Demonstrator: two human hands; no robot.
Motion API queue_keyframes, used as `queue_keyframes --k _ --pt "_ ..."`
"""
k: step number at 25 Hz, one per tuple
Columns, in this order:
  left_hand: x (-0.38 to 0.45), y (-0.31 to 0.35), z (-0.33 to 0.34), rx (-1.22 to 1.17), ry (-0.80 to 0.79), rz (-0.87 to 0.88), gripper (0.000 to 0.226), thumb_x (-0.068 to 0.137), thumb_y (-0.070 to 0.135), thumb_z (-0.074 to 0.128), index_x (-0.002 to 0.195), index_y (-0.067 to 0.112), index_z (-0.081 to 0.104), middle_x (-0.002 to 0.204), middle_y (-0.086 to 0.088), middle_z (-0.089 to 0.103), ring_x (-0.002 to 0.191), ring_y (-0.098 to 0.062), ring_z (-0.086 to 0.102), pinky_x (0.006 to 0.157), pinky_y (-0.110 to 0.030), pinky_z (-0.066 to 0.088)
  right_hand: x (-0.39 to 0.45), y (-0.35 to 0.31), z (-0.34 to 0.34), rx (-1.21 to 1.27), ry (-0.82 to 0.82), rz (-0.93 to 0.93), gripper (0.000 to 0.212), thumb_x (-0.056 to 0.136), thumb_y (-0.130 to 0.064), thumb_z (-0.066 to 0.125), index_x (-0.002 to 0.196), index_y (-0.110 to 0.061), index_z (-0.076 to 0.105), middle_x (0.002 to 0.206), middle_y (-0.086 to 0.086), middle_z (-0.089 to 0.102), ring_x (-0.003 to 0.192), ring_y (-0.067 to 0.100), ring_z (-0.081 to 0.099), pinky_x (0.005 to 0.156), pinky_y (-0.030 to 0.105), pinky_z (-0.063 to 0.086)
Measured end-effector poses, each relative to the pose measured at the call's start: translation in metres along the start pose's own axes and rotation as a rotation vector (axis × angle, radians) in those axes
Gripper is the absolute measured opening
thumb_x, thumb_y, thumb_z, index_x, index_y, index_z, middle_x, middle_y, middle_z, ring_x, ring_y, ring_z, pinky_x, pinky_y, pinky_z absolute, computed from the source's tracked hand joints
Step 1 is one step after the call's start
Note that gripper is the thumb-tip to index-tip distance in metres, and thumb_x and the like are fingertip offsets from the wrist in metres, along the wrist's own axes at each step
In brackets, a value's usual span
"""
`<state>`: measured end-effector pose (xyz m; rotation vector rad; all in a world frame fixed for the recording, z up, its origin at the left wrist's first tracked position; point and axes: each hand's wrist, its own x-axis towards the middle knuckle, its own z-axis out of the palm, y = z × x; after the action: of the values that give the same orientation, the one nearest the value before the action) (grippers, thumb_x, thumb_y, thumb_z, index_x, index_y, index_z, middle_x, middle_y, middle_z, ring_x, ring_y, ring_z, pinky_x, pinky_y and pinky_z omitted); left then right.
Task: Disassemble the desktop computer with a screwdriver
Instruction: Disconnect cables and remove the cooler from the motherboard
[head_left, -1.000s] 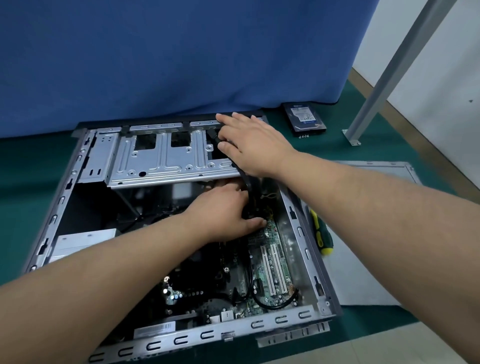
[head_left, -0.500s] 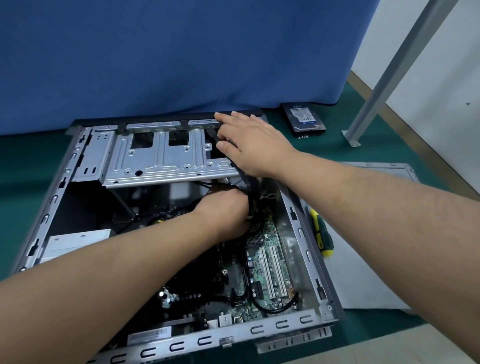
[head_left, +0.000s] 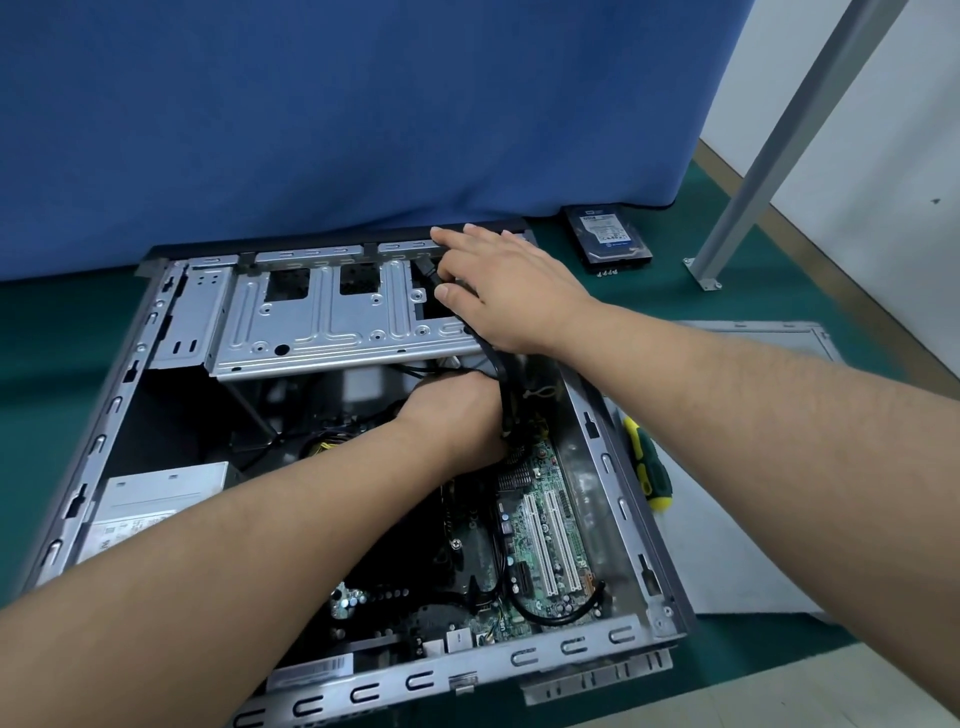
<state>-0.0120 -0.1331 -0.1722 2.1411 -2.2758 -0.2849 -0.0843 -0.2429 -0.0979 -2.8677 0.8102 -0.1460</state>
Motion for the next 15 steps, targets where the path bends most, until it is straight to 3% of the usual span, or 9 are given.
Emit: queue_keyframes --k 3,6,9,15 --pt "0.0001 0.004 -0.0004 0.009 -0.001 -0.012 0.022 0.086 0.041 0.065 0.099 0.024 0.068 0.098 -0.003 0.069 0.09 -0.032 0.066 0.066 -0.031 0.042 -0.0012 0.0002 -0.0005 0.0 -0.003 0.002 0.034 0.108 -0.044 0.036 0.129 -0.028 0.057 0.169 -0.011 0.02 0.156 0.016 0.015 0.127 0.041 0.011" --pt "-0.0018 0.0053 -0.0026 -0.04 0.002 0.002 0.02 0.085 0.041 0.066 0.096 0.024 0.067 0.098 -0.003 0.069 0.09 -0.032 0.066 0.067 -0.032 0.044 -0.0014 -0.0002 -0.0015 -0.004 -0.011 0.013 0.034 0.108 -0.045 0.036 0.129 -0.028 0.057 0.169 -0.012 0.02 0.156 0.015 0.015 0.127 0.041 0.011" --pt "-0.0022 0.0049 -0.0058 -0.05 -0.023 -0.022 0.015 0.083 0.039 0.068 0.084 0.029 0.057 0.088 0.0 0.062 0.086 -0.03 0.063 0.066 -0.031 0.042 -0.0007 -0.0015 -0.0019 0.001 -0.015 0.01 0.034 0.108 -0.044 0.036 0.13 -0.028 0.057 0.169 -0.012 0.02 0.156 0.015 0.014 0.127 0.042 0.011" --pt "0.0016 0.0029 -0.0092 -0.065 -0.062 -0.065 0.032 0.076 0.041 0.072 0.069 0.027 0.045 0.073 0.006 0.051 0.075 -0.025 0.056 0.059 -0.03 0.035 -0.0013 -0.0004 -0.0021 0.006 -0.009 0.005 0.035 0.108 -0.044 0.036 0.131 -0.028 0.058 0.169 -0.012 0.02 0.156 0.015 0.015 0.127 0.042 0.011"
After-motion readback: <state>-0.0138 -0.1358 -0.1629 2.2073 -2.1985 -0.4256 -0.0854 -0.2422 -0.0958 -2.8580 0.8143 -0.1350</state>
